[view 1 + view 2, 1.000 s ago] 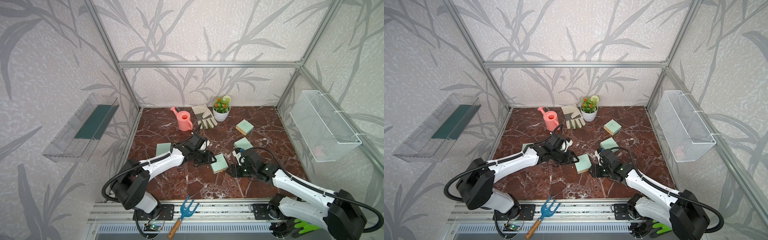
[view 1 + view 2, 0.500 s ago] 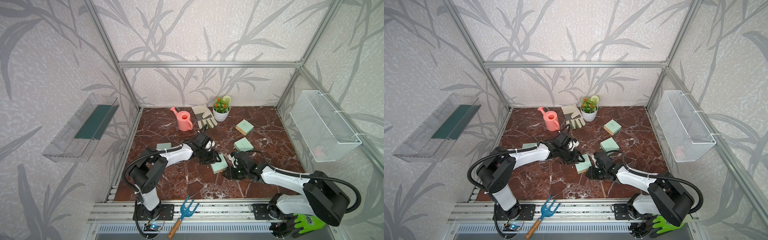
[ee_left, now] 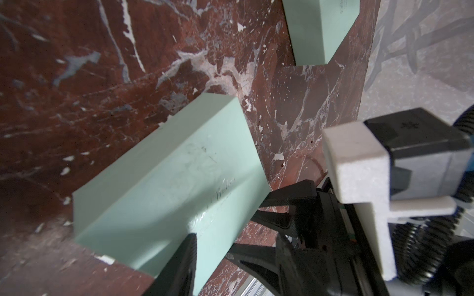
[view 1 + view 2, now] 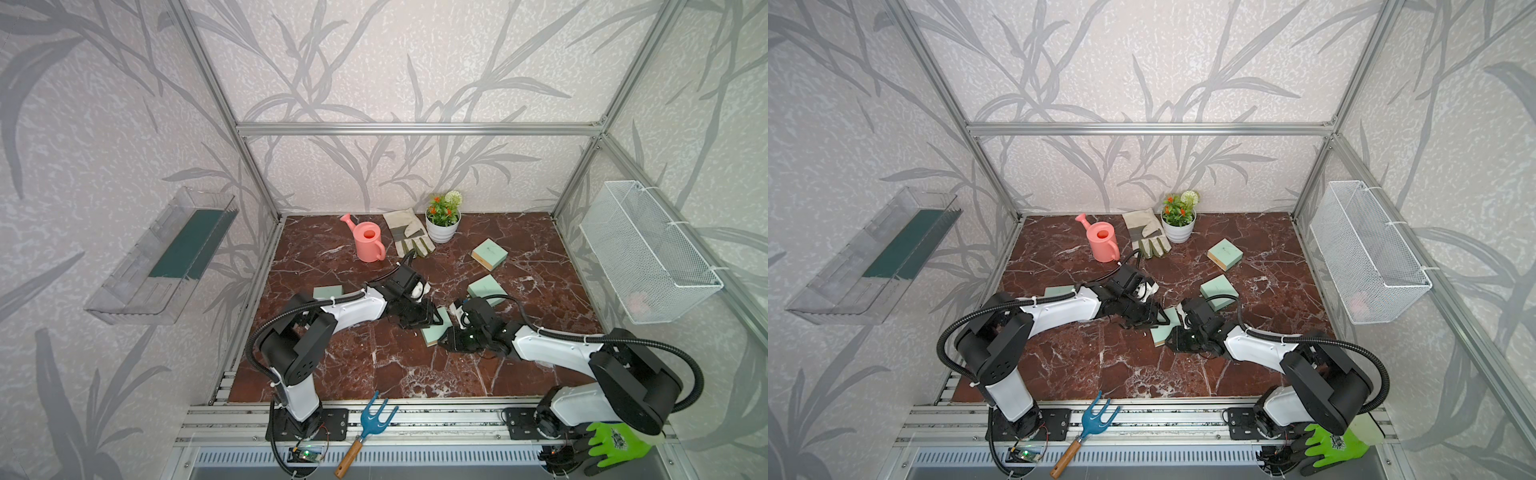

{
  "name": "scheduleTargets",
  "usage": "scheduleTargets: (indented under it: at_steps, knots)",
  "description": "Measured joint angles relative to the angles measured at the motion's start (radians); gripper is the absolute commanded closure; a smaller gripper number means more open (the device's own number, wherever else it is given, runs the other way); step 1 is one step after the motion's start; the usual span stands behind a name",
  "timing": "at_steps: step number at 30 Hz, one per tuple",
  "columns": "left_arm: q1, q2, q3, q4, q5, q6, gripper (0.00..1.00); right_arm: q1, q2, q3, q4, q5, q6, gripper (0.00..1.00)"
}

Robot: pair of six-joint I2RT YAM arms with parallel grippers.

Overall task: Take out the earrings from the drawer-style jewelry box
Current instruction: Open the drawer in the jewelry box.

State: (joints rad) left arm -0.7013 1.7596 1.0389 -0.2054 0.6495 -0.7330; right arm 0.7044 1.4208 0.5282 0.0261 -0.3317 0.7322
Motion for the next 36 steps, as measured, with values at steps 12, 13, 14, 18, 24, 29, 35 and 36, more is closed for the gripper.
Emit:
scheduleTargets:
  at_steps: [12,13,14,18,24,29,35,36]
  knots:
    - [0.0,0.0,0.0,-0.001,0.0,0.001,0.5,0.007,0.038,0.014,0.021,0.01,0.002,0.75]
    - [0.0,0.0,0.0,-0.001,0.0,0.001,0.5,0.007,0.039,0.014,0.022,0.009,0.003,0.76]
    - [0.0,0.0,0.0,-0.001,0.0,0.002,0.5,0.008,0.04,0.014,0.022,0.01,0.003,0.77]
    - [0.0,0.0,0.0,-0.002,0.001,0.005,0.5,0.008,0.04,0.015,0.022,0.015,0.005,0.84]
    - [0.0,0.0,-0.004,-0.002,0.0,0.007,0.5,0.008,0.04,0.015,0.022,0.019,0.013,0.95]
    - [0.0,0.0,-0.01,0.001,0.002,0.008,0.5,0.008,0.032,0.015,0.021,0.029,0.021,1.0]
    - [0.0,0.0,-0.01,0.002,0.003,0.019,0.5,0.008,-0.01,0.001,0.008,0.042,0.021,1.0]
    - [0.0,0.0,-0.01,0.002,0.002,0.022,0.5,0.008,-0.021,-0.006,0.005,0.043,0.021,1.0]
